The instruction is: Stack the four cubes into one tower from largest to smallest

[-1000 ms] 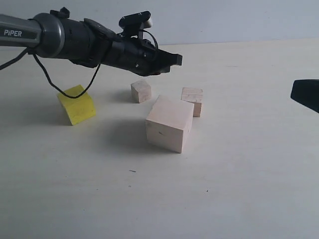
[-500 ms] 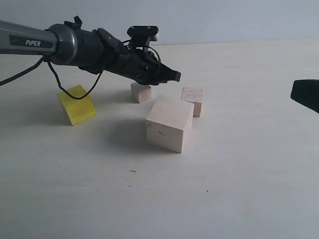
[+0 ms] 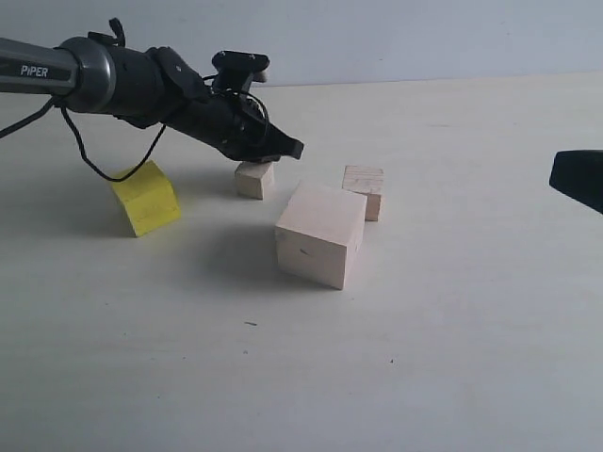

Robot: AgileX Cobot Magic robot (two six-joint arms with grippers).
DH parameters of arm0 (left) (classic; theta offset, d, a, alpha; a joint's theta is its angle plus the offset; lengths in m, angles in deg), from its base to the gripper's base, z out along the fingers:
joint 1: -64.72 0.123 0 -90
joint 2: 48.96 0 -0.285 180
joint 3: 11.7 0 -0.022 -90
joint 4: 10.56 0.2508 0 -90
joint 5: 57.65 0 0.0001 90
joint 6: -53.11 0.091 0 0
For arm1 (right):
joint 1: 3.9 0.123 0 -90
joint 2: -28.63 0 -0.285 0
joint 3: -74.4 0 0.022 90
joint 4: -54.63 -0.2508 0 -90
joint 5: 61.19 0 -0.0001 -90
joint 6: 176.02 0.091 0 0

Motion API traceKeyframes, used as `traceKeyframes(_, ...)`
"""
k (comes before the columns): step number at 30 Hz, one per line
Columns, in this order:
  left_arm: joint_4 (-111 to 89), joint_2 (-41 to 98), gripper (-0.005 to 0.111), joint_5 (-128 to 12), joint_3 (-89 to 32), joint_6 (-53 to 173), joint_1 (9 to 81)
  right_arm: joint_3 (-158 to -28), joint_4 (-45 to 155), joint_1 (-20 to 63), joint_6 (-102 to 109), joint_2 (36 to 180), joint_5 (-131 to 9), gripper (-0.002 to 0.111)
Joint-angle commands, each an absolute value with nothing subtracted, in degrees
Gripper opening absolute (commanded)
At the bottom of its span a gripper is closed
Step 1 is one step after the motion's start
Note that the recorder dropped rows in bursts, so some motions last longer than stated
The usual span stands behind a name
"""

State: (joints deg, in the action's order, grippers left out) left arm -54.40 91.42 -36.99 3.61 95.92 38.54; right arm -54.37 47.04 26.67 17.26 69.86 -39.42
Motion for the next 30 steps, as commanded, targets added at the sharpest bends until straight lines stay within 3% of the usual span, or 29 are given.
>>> traceKeyframes(1, -51.19, 91.30, 0.000, -34.35, 3.77, 94.99, 38.68, -54.78, 47.10, 26.77, 17.18, 69.88, -40.05, 0.000)
traceKeyframes(8, -44.62, 90.34, 0.000, -30.27, 3.07, 91.99, 39.57, -54.78, 47.10, 26.77, 17.18, 69.88, -39.93, 0.000)
traceKeyframes(30, -41.11, 78.38, 0.000, -40.90, -19.06, 91.82, 42.45, -54.78, 47.10, 26.77, 17.18, 69.88, -39.93, 0.000)
